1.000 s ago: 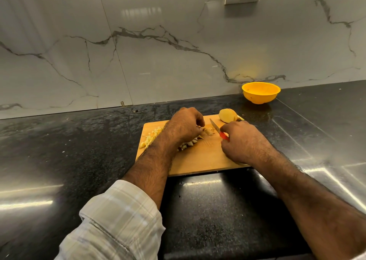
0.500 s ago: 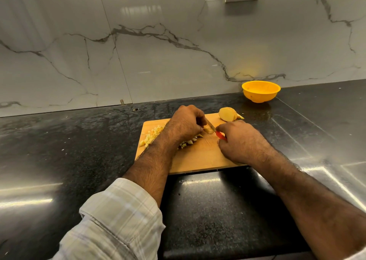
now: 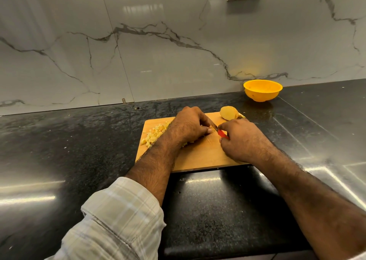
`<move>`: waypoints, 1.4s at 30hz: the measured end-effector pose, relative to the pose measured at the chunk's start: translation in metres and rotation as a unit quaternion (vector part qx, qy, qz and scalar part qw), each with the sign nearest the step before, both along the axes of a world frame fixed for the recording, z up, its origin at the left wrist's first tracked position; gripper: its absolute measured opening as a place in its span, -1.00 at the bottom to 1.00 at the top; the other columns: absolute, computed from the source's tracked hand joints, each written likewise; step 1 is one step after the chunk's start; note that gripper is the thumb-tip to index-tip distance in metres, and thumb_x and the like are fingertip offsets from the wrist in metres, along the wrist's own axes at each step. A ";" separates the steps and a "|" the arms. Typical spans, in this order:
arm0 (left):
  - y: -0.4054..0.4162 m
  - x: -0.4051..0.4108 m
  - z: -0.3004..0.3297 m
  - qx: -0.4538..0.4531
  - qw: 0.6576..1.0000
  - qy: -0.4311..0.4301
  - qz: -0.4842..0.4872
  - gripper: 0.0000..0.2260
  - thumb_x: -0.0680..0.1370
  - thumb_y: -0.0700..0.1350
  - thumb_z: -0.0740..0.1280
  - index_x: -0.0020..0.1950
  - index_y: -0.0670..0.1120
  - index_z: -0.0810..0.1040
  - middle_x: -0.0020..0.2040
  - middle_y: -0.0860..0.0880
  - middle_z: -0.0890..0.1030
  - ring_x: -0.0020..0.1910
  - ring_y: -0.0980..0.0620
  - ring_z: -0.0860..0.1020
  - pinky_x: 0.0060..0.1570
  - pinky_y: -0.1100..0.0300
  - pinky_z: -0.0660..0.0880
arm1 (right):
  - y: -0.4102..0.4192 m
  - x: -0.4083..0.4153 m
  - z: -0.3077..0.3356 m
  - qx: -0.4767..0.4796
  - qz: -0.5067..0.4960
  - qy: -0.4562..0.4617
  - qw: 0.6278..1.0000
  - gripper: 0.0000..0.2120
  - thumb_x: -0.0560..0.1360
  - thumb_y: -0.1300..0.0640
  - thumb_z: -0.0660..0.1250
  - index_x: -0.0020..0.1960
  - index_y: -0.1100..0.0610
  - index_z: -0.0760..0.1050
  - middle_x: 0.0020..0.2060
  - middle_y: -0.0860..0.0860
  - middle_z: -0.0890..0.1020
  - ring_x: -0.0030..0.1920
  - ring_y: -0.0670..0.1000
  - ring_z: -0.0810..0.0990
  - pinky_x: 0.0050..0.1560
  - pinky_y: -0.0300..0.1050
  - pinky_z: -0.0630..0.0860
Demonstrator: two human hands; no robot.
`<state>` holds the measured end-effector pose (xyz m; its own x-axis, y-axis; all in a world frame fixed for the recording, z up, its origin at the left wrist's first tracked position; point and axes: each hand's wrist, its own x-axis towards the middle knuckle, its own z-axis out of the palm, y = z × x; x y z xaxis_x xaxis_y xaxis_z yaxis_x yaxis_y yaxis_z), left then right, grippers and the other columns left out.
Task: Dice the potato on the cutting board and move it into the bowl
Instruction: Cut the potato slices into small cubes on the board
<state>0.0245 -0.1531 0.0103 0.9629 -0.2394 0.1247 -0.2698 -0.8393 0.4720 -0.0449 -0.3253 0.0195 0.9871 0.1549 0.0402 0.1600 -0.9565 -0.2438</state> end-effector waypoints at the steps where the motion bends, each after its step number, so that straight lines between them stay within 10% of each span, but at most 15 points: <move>1: -0.001 0.000 0.000 0.008 1.000 -0.002 0.002 -0.83 0.50 0.01 0.59 0.07 0.03 0.77 0.04 0.08 0.74 0.06 0.14 0.63 0.18 0.03 0.64 | 0.000 0.000 -0.001 0.001 0.004 0.005 1.000 -0.53 0.61 0.00 0.37 0.51 0.00 0.46 0.33 0.02 0.58 0.28 0.05 0.54 0.25 -0.03 0.56; 13: -0.007 0.003 0.003 0.067 0.998 -0.010 -0.005 -0.89 0.55 -0.01 0.53 0.04 0.02 0.78 -0.04 0.08 0.73 0.01 0.09 0.63 0.22 -0.08 0.62 | 0.005 0.004 -0.002 0.002 0.006 0.011 1.000 -0.56 0.56 0.06 0.44 0.42 0.04 0.54 -0.03 -0.06 0.55 -0.02 -0.02 0.51 -0.04 -0.16 0.53; 29: 0.009 0.002 0.001 0.009 1.000 -0.006 0.011 -0.81 0.49 0.03 0.60 0.06 0.02 0.78 0.00 0.10 0.75 0.00 0.17 0.64 0.18 0.04 0.65 | 0.004 -0.002 0.001 0.029 0.012 -0.060 0.998 -0.57 0.60 0.08 0.36 0.46 0.04 0.54 0.22 0.03 0.67 0.12 0.03 0.61 0.14 -0.07 0.60; 42: -0.004 0.008 -0.004 0.046 0.999 -0.013 0.006 -0.89 0.54 -0.09 0.55 0.06 -0.02 0.78 -0.02 0.05 0.74 -0.02 0.10 0.66 0.10 0.05 0.68 | 0.015 -0.004 0.003 -0.059 0.053 -0.016 0.997 -0.64 0.57 0.06 0.39 0.35 0.05 0.59 -0.09 -0.05 0.52 -0.02 0.00 0.52 0.05 -0.09 0.62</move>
